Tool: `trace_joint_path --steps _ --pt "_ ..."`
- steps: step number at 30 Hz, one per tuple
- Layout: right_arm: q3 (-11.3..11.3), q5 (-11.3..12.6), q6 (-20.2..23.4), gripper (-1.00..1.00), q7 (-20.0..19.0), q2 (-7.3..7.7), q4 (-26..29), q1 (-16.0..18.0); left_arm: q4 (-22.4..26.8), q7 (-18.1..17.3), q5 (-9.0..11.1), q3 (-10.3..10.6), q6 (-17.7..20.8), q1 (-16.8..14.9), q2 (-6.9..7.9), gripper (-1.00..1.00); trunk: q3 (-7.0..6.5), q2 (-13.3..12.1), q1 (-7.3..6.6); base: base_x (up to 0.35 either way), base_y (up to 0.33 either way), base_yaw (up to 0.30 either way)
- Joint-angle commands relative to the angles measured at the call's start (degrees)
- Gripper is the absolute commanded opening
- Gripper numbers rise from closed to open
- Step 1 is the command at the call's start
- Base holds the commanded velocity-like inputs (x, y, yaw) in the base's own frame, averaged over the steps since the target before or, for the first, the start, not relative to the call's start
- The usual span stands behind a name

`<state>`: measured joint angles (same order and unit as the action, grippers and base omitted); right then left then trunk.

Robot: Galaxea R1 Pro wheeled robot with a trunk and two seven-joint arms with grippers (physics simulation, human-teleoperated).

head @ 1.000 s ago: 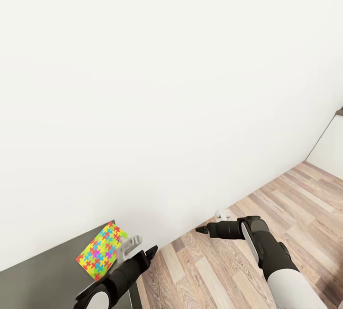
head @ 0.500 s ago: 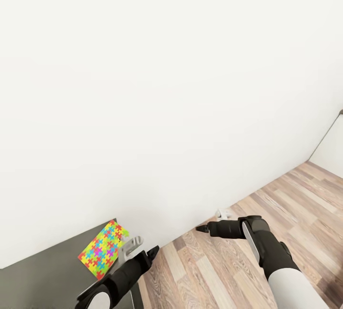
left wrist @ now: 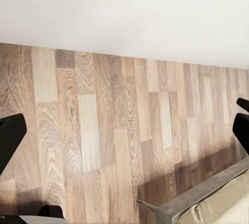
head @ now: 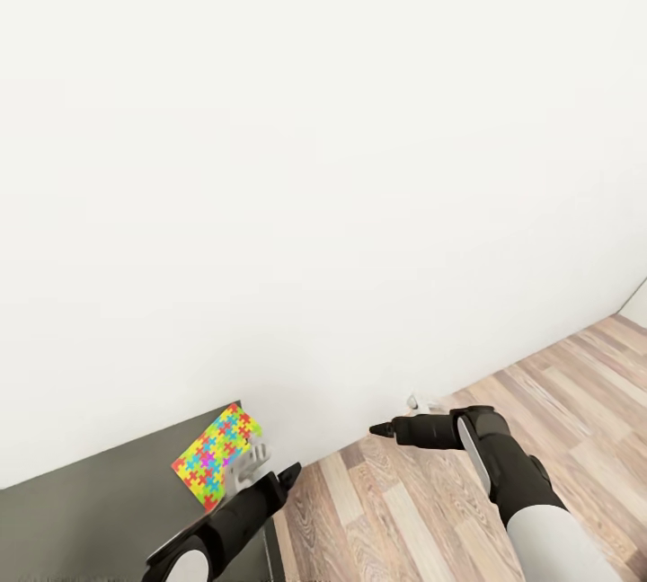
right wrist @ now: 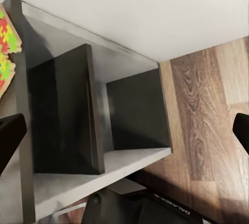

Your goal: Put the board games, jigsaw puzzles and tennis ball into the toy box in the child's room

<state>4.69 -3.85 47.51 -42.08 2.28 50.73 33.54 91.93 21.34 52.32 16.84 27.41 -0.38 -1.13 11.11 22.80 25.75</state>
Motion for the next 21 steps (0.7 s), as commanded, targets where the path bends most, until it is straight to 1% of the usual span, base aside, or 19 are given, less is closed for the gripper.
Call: trace_joint_path --steps 1,7,11,14,15,18,19,21 --pt "0.15 -0.37 0.27 1.0 -0.45 -0.01 0.07 0.03 0.09 0.54 0.59 0.06 0.1 -0.05 -0.01 1.0 0.17 0.12 0.03 0.0 0.0 0.208" --pt "0.15 -0.32 0.29 1.0 -0.46 0.0 0.08 0.03 0.11 0.5 0.59 0.31 0.12 -0.23 -0.02 1.0 0.56 0.12 0.03 0.0 0.0 0.211" --pt "0.15 -0.3 0.29 1.0 -0.46 0.0 0.09 0.04 0.15 0.32 0.59 0.83 0.22 -1.11 0.0 1.0 0.81 0.12 0.03 0.0 0.0 0.213" --pt "0.15 -0.3 0.33 1.0 -0.46 0.0 0.12 0.04 0.16 -0.77 0.59 2.35 0.67 -3.71 0.07 1.0 1.01 0.12 0.03 0.0 0.0 0.214" --pt "0.15 -0.3 0.33 1.0 -0.46 0.0 0.12 0.04 0.16 -0.77 0.59 2.35 0.67 -3.71 0.07 1.0 1.07 0.12 0.03 0.0 0.0 0.215" --pt "0.15 -0.27 0.4 1.0 -0.48 0.04 0.14 0.07 0.17 -3.06 0.59 5.14 0.97 -7.08 0.09 1.0 1.26 0.12 0.03 0.0 0.0 0.215" --pt "0.15 -0.27 0.4 1.0 -0.48 0.04 0.14 0.07 0.17 -3.06 0.59 5.14 0.97 -7.08 0.09 1.0 1.33 0.12 0.03 0.0 0.0 0.215" --pt "0.15 -0.18 0.43 1.0 -0.6 0.19 0.14 0.1 0.18 -4.86 0.61 6.61 1.12 -9.64 0.04 1.0 1.46 0.12 0.03 0.0 0.0 0.215"
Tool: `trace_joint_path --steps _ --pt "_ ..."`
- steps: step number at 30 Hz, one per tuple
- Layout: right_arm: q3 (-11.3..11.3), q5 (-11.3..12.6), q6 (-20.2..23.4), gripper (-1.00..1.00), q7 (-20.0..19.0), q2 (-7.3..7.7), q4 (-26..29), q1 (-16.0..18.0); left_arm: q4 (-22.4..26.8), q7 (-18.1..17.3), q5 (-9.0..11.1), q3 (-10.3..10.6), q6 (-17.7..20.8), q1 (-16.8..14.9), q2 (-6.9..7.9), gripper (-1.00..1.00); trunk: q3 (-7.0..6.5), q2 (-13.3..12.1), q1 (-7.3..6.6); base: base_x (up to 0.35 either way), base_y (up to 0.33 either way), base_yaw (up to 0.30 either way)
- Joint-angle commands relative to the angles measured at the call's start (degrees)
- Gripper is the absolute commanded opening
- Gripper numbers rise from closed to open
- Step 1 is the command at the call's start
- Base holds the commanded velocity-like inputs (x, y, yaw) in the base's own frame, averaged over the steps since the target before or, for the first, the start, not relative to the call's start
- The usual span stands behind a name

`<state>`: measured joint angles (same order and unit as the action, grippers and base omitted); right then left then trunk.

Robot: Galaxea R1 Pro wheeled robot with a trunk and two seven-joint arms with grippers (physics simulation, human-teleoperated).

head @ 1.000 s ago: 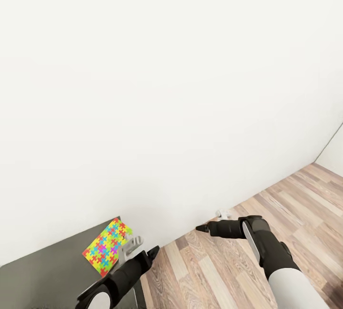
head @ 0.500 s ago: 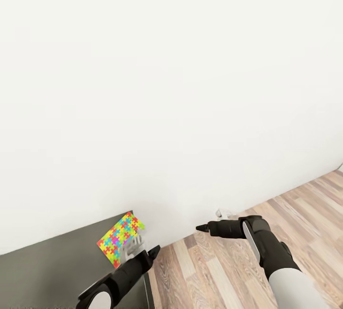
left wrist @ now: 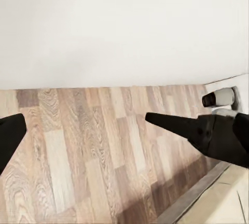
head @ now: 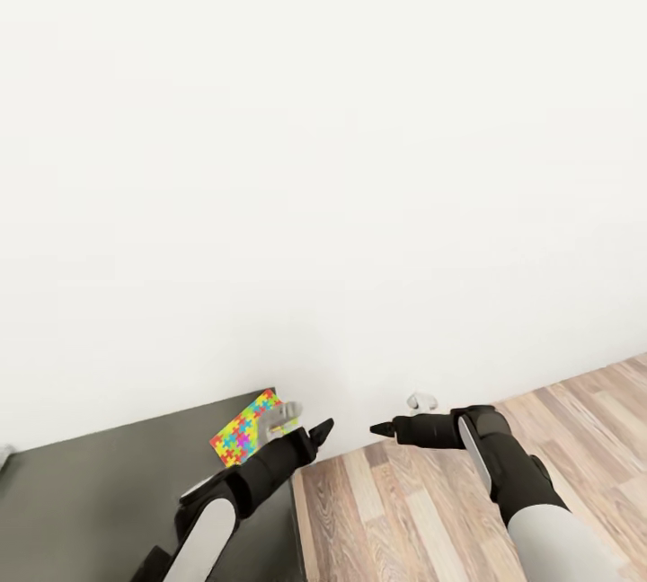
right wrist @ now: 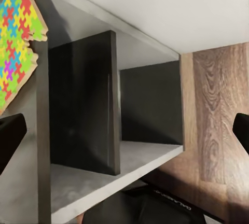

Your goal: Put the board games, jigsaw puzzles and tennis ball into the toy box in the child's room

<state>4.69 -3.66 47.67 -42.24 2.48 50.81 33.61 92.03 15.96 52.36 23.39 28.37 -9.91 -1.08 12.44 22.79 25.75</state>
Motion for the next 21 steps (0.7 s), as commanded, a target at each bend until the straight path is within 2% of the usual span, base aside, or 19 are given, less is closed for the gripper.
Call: trace_joint_path --steps 1,3,4,7,8,12,21 --pt "0.14 -0.37 0.27 1.0 -0.44 -0.01 0.07 0.04 0.07 0.52 0.56 0.06 0.15 -0.12 -0.01 1.0 0.19 0.12 0.03 0.0 0.0 0.216" --pt "0.19 -0.11 0.34 1.0 -1.09 0.49 0.01 0.31 0.08 -1.05 0.69 1.11 0.34 -2.92 -0.06 1.0 0.31 0.12 0.03 0.0 0.0 0.215" --pt "0.19 -0.11 0.34 1.0 -1.09 0.49 0.01 0.31 0.08 -1.05 0.69 1.11 0.34 -2.92 -0.06 1.0 0.38 0.12 0.03 0.0 0.0 0.215" --pt "0.33 0.51 0.68 1.0 -3.46 1.67 -0.53 1.13 0.07 -2.57 1.33 2.07 1.03 -6.52 -0.14 1.0 0.57 0.12 0.03 0.0 0.0 0.215" --pt "0.33 0.51 0.68 1.0 -3.46 1.67 -0.53 1.13 0.07 -2.57 1.33 2.07 1.03 -6.52 -0.14 1.0 0.64 0.12 0.03 0.0 0.0 0.215" --pt "0.47 1.07 1.14 1.0 -7.85 3.15 -2.21 2.12 0.06 -3.8 3.03 2.57 1.65 -9.21 -0.26 1.0 0.9 0.12 0.03 0.0 0.0 0.214" --pt "1.34 2.15 1.29 1.0 -12.46 4.71 -6.97 4.7 0.01 -6.15 4.75 2.51 2.43 -13.26 -0.62 1.0 1.5 0.12 0.03 0.0 0.0 0.21"
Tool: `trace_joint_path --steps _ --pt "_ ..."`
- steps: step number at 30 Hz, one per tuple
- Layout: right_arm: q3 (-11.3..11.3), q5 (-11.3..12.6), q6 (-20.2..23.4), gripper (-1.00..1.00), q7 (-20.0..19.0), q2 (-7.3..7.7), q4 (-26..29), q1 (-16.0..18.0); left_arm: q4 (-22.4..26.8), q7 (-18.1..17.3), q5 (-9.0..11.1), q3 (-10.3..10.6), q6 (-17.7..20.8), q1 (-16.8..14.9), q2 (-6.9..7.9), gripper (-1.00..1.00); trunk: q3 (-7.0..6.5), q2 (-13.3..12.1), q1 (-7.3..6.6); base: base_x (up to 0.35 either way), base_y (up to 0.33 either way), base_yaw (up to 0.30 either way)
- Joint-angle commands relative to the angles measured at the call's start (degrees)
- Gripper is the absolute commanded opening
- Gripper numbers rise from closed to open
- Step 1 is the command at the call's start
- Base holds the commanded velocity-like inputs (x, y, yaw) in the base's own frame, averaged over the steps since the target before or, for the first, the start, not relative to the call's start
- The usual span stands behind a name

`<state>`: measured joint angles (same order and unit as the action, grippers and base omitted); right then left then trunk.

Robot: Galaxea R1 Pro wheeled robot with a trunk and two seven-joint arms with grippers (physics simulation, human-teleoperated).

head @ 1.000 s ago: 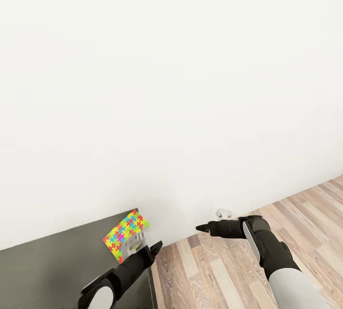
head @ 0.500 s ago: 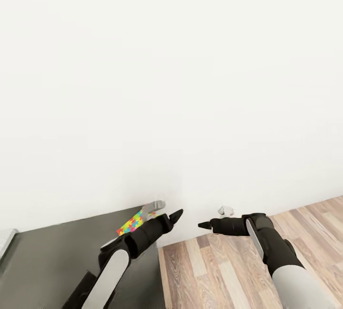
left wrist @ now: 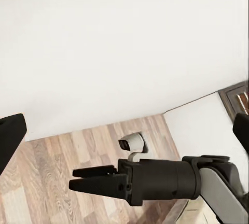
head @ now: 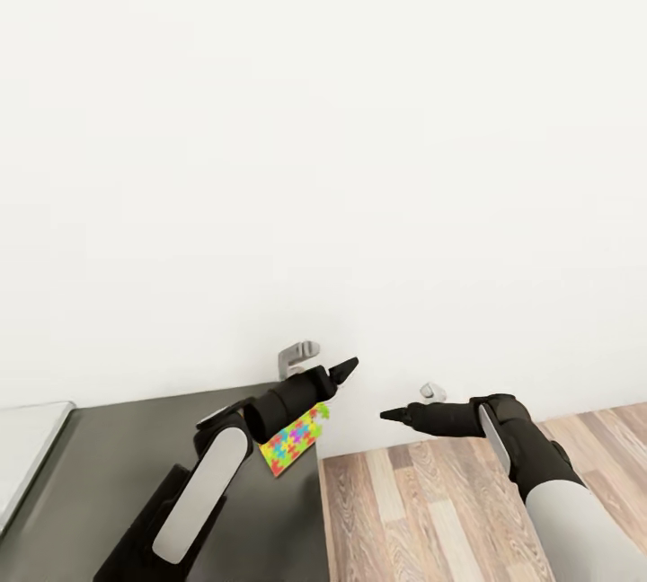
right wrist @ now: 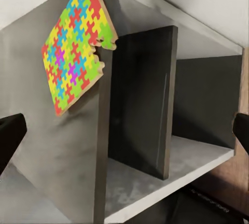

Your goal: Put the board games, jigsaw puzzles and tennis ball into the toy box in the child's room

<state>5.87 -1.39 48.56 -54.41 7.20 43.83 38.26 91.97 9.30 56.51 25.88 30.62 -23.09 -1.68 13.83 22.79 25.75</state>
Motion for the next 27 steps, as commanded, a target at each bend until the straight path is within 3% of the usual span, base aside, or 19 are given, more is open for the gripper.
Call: trace_joint_path --steps 1,10,18,27 --pt "0.16 -0.12 0.39 1.0 -0.29 -0.01 0.02 0.05 0.07 0.51 0.6 0.02 0.18 -0.08 -0.01 1.0 0.19 0.12 0.03 0.0 0.0 0.206" --pt "3.4 3.65 -0.14 1.0 -2.58 0.76 -7.77 3.42 0.05 -2.31 6.11 0.25 2.18 -5.01 -0.26 1.0 0.82 0.12 0.03 0.0 0.0 0.197" --pt "4.01 5.41 -0.25 1.0 -3.01 1.31 -10.57 4.71 0.05 -3.66 7.71 0.12 2.63 -5.8 0.16 1.0 1.41 0.12 0.03 0.0 0.0 0.19" --pt "4.38 10.08 -0.35 1.0 -3.86 2.03 -11.32 4.92 0.05 -4.26 8.36 0.12 2.88 -6.17 0.21 1.0 1.86 0.12 0.03 0.0 0.0 0.125"
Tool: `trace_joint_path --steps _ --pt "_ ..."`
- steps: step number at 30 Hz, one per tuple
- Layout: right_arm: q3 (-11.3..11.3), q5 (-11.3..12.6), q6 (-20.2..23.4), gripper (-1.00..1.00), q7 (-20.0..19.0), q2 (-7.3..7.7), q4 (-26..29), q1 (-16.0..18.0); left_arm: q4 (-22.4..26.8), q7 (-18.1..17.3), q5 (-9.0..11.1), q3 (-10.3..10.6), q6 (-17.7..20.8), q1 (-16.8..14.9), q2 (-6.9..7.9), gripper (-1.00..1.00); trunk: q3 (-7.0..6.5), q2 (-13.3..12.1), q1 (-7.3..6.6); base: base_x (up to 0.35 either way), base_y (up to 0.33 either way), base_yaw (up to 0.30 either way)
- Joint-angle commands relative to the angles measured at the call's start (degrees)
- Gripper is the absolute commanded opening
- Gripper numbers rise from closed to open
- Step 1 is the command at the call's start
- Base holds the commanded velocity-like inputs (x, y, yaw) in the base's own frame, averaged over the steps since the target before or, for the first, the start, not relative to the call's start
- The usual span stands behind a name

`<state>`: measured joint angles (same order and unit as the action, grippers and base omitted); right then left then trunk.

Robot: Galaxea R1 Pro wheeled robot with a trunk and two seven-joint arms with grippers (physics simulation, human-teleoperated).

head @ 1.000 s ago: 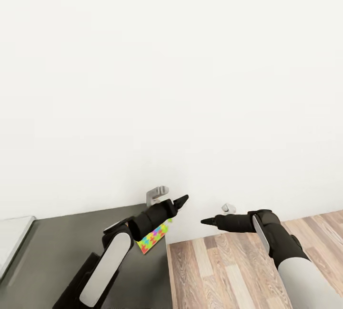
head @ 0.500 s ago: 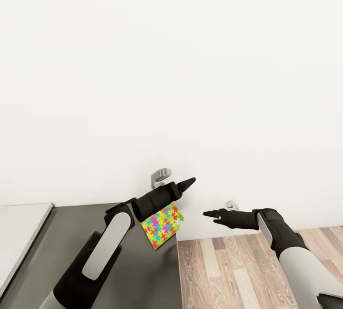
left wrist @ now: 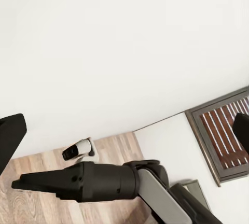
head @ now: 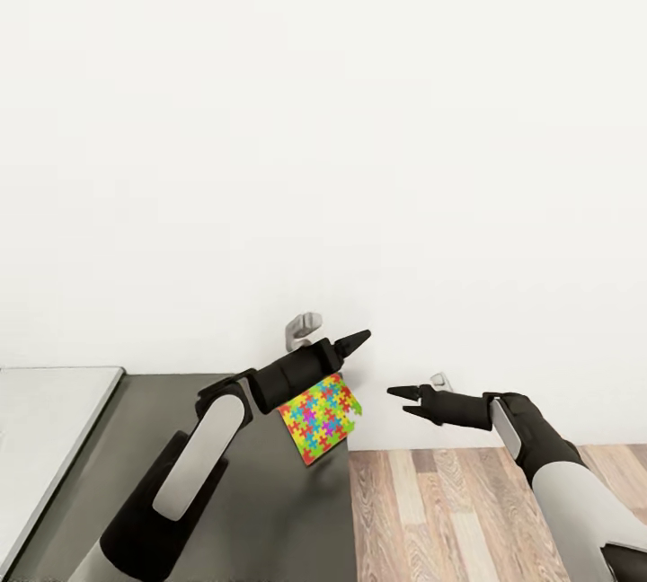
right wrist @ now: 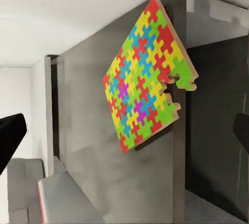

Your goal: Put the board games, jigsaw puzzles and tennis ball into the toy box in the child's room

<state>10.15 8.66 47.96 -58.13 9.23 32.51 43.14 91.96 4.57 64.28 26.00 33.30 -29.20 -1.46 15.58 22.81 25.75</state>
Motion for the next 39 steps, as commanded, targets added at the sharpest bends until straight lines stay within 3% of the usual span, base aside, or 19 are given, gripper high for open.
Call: trace_joint_path --steps 1,12,39 --pt "0.13 0.45 0.24 1.0 -0.09 0.17 0.1 0.07 0.06 0.45 0.6 0.0 0.22 -0.07 0.0 1.0 0.13 0.11 0.03 0.0 0.0 0.05" --pt "0.25 2.08 0.3 1.0 1.36 1.61 0.41 0.33 0.06 0.58 0.73 0.01 0.26 -0.17 -0.02 1.0 0.43 0.11 0.03 0.0 0.0 0.003" --pt "0.4 2.38 1.03 1.0 3.41 1.93 -0.12 1.19 0.06 0.41 0.76 0.04 0.68 -0.24 -0.39 1.0 2.69 0.11 0.03 0.0 0.0 -0.012"
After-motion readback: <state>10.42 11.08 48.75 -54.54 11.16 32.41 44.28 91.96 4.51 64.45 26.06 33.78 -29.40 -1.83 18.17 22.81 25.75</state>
